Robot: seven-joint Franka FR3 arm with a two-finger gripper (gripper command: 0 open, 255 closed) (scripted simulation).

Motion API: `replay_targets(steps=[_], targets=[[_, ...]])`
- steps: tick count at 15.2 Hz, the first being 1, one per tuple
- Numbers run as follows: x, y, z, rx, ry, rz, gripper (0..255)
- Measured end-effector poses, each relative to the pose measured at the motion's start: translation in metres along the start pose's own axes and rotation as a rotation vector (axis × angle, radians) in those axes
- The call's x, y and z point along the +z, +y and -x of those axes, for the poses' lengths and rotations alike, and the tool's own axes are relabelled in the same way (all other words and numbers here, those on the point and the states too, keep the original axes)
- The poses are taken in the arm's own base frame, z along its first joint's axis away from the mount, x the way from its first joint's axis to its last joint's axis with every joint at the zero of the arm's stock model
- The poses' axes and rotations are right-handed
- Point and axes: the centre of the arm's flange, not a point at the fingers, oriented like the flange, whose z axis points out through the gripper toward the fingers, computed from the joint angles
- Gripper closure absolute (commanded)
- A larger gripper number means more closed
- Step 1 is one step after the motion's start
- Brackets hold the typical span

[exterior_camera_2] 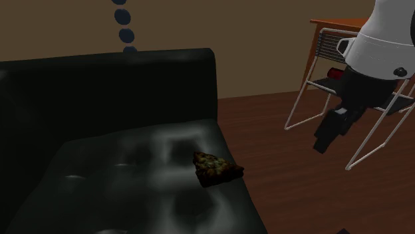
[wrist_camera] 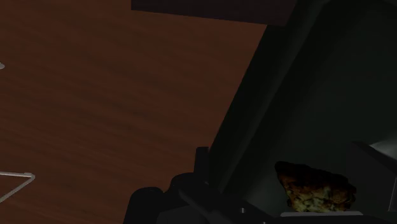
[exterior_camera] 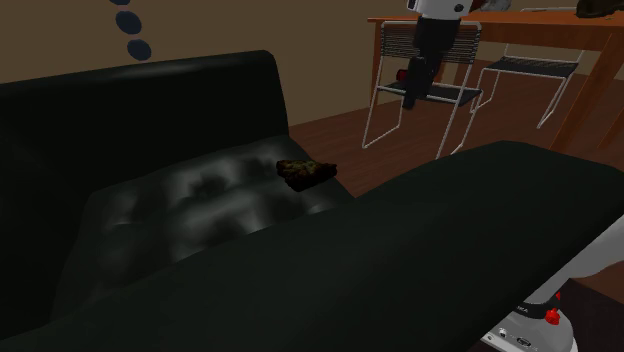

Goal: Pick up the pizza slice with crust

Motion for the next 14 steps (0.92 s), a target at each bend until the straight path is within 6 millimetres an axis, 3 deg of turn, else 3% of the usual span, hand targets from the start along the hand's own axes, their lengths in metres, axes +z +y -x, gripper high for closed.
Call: replay_targets(steps=[4, 9, 14], targets=[[0.012, -0.012, -0.021, -0.002, -0.012, 0.003, 0], [0.045, -0.038, -0.079, -0.005, -0.040, 0.011, 0], [0.079, -0.066, -0.124, -0.008, -0.068, 0.019, 0]])
